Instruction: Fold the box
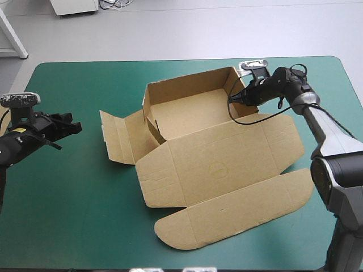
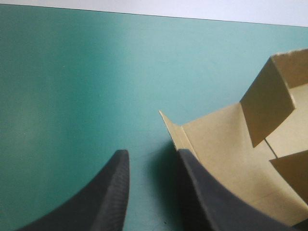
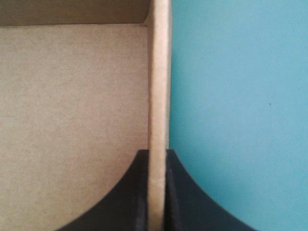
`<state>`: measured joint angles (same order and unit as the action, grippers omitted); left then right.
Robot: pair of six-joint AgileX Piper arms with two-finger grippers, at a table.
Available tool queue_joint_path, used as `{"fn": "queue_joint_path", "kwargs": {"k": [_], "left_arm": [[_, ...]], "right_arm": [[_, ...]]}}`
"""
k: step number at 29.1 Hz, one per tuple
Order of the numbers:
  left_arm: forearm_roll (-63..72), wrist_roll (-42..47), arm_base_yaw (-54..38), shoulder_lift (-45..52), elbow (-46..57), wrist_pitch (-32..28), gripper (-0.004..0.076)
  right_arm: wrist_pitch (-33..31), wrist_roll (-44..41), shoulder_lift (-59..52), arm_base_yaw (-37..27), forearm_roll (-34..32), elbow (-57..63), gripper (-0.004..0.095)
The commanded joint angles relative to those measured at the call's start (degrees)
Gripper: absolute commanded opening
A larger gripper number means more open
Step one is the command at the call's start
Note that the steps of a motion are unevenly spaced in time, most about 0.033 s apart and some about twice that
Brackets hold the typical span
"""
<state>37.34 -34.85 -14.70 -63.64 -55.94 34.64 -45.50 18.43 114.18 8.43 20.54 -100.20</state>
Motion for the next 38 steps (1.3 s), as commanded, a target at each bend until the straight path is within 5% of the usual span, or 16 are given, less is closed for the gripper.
{"fn": "queue_joint_path", "kwargs": {"k": [1, 9, 14, 21, 27, 38], "left_arm": [[2.0, 0.1, 0.0, 1.0, -1.6, -2.9, 0.0241], [2.0, 0.1, 0.0, 1.0, -1.6, -2.9, 0.0241], [2.1, 0.1, 0.0, 1.0, -1.6, -2.9, 0.0241], [7.3, -0.3, 0.0, -1.1, -1.5, -2.5, 0.0241], [19.6, -8.2, 0.0, -7.4, -1.5, 2.5, 0.0235], [48.3, -29.2, 0.0, -21.1, -1.5, 20.7, 0.0055]], "right_arm": [[1.7, -1.3, -6.9, -2.6, 2.4, -1.9, -0.0015], [0.5, -0.4, -13.3, -8.2, 4.8, -1.9, -0.0015], [-1.3, 5.1, -17.0, -12.3, 14.4, -1.9, -0.0015], [-3.7, 7.7, -20.8, -14.7, 19.0, -1.9, -0.0015], [-6.1, 8.0, -21.9, -14.9, 19.2, -1.9, -0.0015], [-7.0, 8.2, -22.3, -14.9, 20.5, -1.9, -0.0015]]}}
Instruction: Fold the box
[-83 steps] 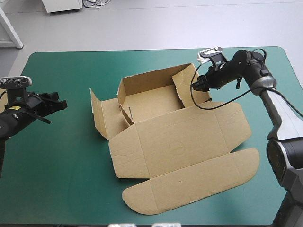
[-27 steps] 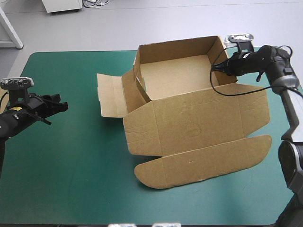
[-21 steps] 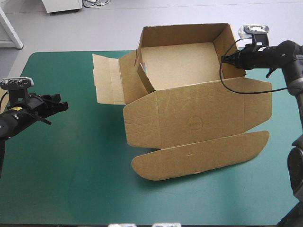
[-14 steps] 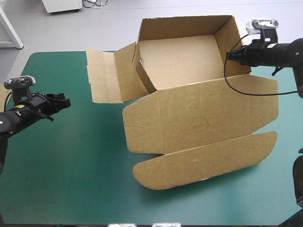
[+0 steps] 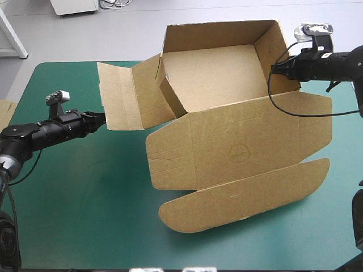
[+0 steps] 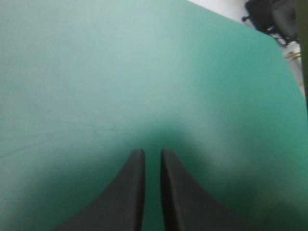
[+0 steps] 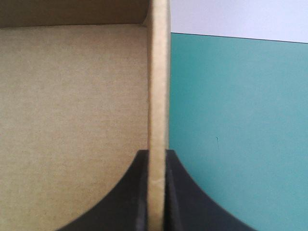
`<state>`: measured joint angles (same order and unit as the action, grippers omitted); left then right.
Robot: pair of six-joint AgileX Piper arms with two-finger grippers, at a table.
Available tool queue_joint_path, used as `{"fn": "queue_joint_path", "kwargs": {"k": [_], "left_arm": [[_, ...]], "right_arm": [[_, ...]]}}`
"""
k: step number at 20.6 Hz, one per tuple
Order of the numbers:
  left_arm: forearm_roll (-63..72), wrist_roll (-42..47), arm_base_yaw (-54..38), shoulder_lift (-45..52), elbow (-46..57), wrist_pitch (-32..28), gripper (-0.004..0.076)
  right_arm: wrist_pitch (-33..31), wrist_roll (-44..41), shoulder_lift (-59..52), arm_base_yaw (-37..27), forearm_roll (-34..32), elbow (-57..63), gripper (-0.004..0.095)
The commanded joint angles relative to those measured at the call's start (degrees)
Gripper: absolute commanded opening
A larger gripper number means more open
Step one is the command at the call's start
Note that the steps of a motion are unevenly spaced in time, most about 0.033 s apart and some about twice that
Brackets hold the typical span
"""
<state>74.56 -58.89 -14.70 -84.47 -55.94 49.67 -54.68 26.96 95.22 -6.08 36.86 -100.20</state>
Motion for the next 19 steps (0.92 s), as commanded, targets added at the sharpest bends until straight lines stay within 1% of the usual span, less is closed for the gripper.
{"fn": "queue_joint_path", "kwargs": {"k": [1, 4, 6, 10, 11, 15, 17, 19], "left_arm": [[13.0, -6.6, 0.0, -1.0, -1.5, 7.6, 0.0053], [16.2, -8.9, 0.0, -3.3, -1.5, 13.0, 0.0016], [17.3, -9.4, 0.5, -4.2, -1.5, 15.8, 0.0009], [20.0, -12.6, 5.4, -5.0, -1.5, 16.2, 0.0009], [21.7, -14.6, 7.3, -5.1, -1.5, 16.0, 0.0009], [24.8, -15.2, 9.8, -6.4, -1.6, 16.3, 0.0008], [26.5, -15.2, 9.8, -6.4, -1.6, 17.9, 0.0008], [30.2, -15.2, 9.8, -6.4, -1.6, 22.1, 0.0008]], "right_arm": [[2.2, -0.3, -3.4, -0.3, 4.2, -1.9, -0.0015], [2.2, -0.3, -3.4, -0.3, 4.4, -1.9, -0.0015], [2.2, -0.3, -3.4, -0.3, 4.4, -1.9, -0.0015], [2.3, -0.3, -3.4, -0.3, 5.7, -1.9, -0.0015], [2.4, -0.3, -3.4, -0.3, 5.8, -1.9, -0.0015], [2.1, -0.2, -3.4, -0.3, 5.8, -1.9, -0.0015], [2.3, -0.2, -3.4, -0.3, 5.8, -1.9, -0.0015], [2.4, -0.2, -3.4, -0.3, 5.5, -1.9, -0.0015]]}}
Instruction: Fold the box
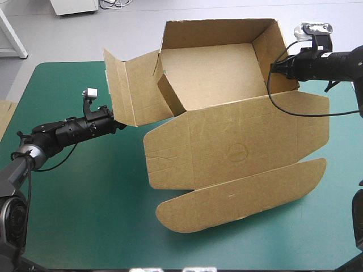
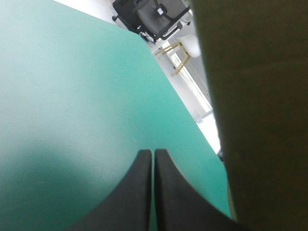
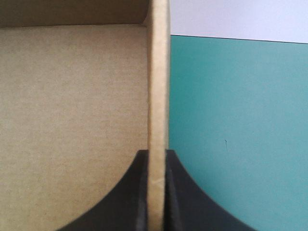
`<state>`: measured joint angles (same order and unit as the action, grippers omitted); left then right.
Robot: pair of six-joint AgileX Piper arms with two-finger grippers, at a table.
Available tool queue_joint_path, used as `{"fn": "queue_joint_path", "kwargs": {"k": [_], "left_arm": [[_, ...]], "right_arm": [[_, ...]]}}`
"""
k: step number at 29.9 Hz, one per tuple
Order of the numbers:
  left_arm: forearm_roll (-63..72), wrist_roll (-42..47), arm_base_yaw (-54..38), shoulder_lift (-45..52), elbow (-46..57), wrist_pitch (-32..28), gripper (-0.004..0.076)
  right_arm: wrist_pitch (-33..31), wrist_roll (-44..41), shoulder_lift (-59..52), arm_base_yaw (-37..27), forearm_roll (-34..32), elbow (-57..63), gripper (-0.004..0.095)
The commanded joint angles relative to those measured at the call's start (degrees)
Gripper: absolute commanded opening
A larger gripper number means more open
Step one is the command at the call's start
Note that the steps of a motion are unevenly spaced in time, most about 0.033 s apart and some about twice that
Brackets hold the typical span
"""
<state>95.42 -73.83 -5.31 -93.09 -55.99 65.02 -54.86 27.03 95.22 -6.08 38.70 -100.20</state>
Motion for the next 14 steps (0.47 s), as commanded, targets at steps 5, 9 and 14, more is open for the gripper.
{"fn": "queue_joint_path", "kwargs": {"k": [5, 9, 14], "left_arm": [[9.3, 4.2, 0.4, 2.3, -5.0, 9.5, 0.0017], [9.3, 7.1, 0.4, 2.3, -9.0, 9.5, 0.0073], [9.3, 11.6, 0.5, 2.3, -13.2, 9.5, 0.0204]], "right_arm": [[2.6, -0.3, -3.4, -0.5, 3.3, -1.9, -0.0015], [2.6, -0.3, -3.4, -0.5, 2.8, -1.9, -0.0015], [2.7, -0.3, -3.4, -0.5, 2.4, -1.9, -0.0015]]}}
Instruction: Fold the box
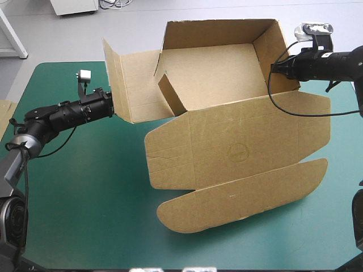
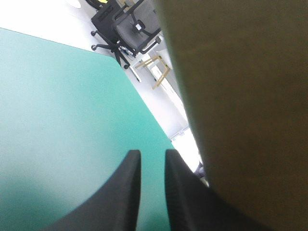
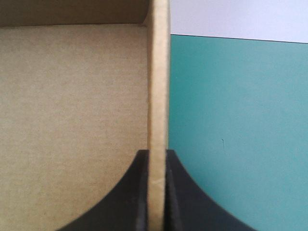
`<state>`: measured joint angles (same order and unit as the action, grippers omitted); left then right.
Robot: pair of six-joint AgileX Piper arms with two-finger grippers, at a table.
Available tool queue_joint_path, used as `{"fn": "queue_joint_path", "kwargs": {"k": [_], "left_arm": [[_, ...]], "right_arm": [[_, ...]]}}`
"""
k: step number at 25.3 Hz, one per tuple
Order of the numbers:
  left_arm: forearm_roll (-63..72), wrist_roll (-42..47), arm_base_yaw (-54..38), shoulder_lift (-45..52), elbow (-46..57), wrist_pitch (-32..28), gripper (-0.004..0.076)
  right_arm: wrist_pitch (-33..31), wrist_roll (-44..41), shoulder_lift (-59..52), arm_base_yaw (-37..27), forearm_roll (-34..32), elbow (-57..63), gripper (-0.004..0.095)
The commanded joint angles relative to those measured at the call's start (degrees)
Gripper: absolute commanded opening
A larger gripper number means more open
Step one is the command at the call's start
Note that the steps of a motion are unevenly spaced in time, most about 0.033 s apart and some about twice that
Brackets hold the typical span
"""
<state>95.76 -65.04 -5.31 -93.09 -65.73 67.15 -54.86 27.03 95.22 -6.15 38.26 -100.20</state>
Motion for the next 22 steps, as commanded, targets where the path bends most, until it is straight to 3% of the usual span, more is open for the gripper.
{"fn": "queue_joint_path", "kwargs": {"k": [1, 7, 22], "left_arm": [[8.9, 3.6, 0.8, 2.3, -4.1, 7.4, 0.0225], [8.7, 6.4, 4.9, 2.4, -6.9, 7.4, 0.0282], [9.1, 14.0, 7.2, 2.4, -15.2, 7.4, 0.0285]], "right_arm": [[2.7, -0.3, -3.4, -0.4, 2.9, -1.9, -0.0015], [3.5, -0.3, -3.4, -0.5, 2.7, -1.9, -0.0015], [4.2, -0.6, -3.4, -0.5, 1.1, -1.9, -0.0015]]}}
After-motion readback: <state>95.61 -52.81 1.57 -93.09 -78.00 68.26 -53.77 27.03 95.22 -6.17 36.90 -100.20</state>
